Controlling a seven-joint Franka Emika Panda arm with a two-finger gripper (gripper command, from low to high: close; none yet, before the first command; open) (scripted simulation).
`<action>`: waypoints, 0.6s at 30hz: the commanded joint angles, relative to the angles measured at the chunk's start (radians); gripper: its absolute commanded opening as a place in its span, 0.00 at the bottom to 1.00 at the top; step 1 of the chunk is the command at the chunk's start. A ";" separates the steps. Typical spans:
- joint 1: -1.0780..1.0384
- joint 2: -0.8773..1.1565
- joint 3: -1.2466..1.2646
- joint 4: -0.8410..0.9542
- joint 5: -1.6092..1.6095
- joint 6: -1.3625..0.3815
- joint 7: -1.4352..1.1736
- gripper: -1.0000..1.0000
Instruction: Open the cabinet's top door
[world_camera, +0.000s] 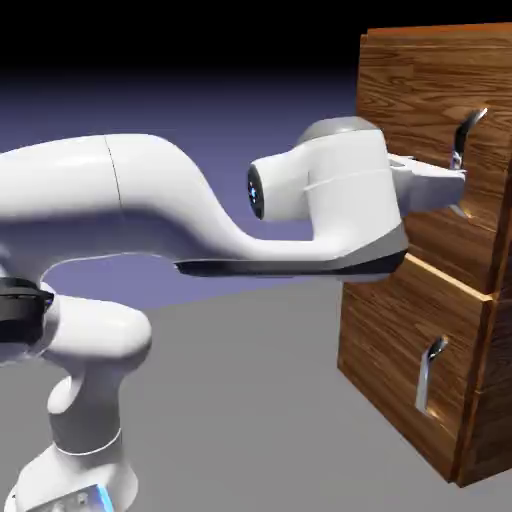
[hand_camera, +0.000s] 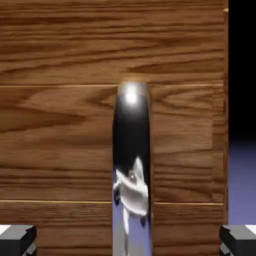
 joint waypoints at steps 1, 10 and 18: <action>0.036 0.010 -0.022 0.025 -0.001 -0.005 0.000 1.00; 0.039 0.059 -0.020 0.018 0.028 -0.074 0.010 0.00; -0.251 0.080 0.195 -0.182 0.156 -0.199 0.004 0.00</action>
